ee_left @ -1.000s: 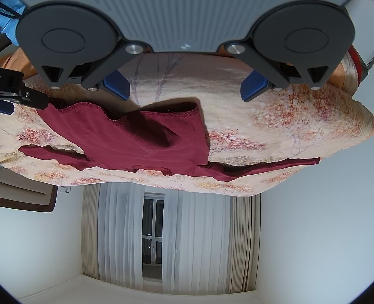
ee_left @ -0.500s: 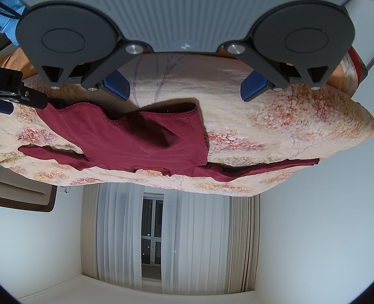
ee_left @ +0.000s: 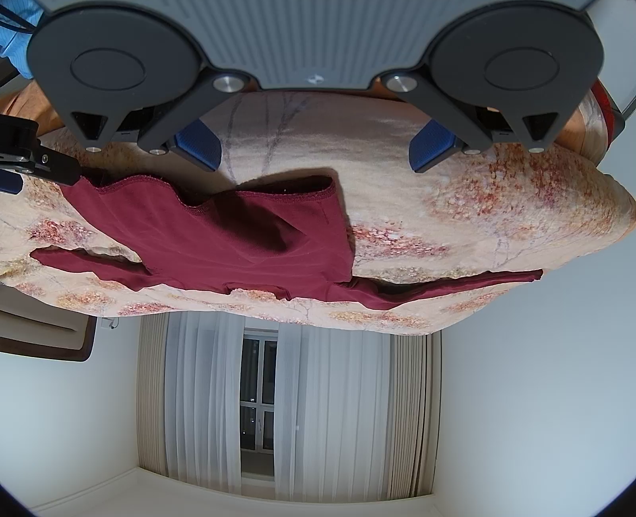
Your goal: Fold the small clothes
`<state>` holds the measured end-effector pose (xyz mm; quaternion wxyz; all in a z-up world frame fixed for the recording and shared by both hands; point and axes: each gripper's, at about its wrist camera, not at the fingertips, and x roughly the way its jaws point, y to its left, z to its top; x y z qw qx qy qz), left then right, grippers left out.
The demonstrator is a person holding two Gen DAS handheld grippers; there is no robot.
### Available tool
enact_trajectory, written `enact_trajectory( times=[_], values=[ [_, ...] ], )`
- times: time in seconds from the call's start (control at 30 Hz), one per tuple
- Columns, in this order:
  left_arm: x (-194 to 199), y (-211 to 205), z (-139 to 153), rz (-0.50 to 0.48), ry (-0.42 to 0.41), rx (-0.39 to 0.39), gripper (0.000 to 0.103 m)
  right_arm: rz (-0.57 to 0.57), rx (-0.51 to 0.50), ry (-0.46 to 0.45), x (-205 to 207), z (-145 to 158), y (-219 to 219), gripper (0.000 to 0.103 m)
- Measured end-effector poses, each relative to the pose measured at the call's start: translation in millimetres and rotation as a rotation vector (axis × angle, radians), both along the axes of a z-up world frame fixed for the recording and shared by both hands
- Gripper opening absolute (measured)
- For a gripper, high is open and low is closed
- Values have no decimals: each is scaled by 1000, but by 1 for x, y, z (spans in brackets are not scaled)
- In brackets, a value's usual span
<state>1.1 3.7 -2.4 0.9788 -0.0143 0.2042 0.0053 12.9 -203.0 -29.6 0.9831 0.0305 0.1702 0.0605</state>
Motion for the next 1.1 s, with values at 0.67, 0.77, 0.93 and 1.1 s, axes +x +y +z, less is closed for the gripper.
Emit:
enact_trajectory(
  times=[0.67, 0.77, 0.93, 1.1],
  values=[
    [-1, 1, -1, -1, 2, -1, 103, 1, 0, -1, 0, -1, 0, 103],
    [-1, 0, -1, -1, 1, -1, 103, 0, 1, 0, 0, -1, 0, 103],
    [-2, 1, -1, -1, 1, 0, 103, 0, 1, 0, 0, -1, -1, 103],
    [-3, 2, -3, 0, 3, 1, 103, 0, 3, 0, 0, -1, -1, 103]
  ],
)
